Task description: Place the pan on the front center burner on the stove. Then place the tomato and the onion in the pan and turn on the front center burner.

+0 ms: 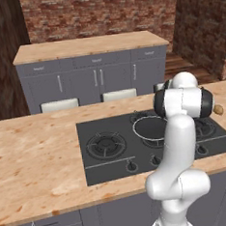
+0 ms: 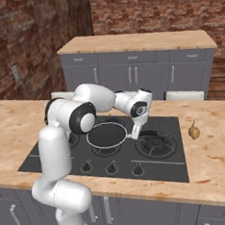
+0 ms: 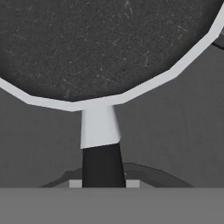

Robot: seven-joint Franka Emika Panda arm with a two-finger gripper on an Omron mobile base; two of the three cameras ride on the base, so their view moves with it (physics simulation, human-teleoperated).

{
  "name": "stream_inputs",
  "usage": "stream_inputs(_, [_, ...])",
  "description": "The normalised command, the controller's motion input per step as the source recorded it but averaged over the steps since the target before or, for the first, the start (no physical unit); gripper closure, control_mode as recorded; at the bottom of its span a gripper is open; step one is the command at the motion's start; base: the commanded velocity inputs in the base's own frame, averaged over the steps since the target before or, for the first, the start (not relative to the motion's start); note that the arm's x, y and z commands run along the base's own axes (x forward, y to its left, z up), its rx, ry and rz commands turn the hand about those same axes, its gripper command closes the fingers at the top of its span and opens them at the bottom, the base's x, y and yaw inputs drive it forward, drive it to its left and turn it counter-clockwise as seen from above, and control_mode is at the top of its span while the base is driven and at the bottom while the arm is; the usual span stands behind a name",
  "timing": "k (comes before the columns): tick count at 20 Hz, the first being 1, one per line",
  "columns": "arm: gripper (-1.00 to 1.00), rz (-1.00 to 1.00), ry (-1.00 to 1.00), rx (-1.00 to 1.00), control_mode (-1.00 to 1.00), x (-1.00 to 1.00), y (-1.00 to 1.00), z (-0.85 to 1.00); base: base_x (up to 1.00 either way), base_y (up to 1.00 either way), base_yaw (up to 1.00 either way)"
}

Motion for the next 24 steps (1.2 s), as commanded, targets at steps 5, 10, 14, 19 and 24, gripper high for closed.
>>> stream_inputs(5, [-1.00,0.00,0.00,-0.01,-1.00,0.00,-0.01,-0.11,0.00,0.00,0.00])
stream_inputs(10, [-1.00,0.00,0.00,-0.04,-1.00,-0.04,0.00,-0.01,0.00,0.00,0.00])
stream_inputs(14, [-1.00,0.00,-0.01,-0.09,-1.00,-0.18,-0.03,0.14,0.00,0.00,0.00])
stream_inputs(19, [-1.00,-0.01,0.00,-0.06,-1.00,-0.07,-0.06,0.32,0.00,0.00,0.00])
stream_inputs(24, [-1.00,-0.04,0.00,0.00,-1.00,-0.02,-0.14,0.56,0.00,0.00,0.00])
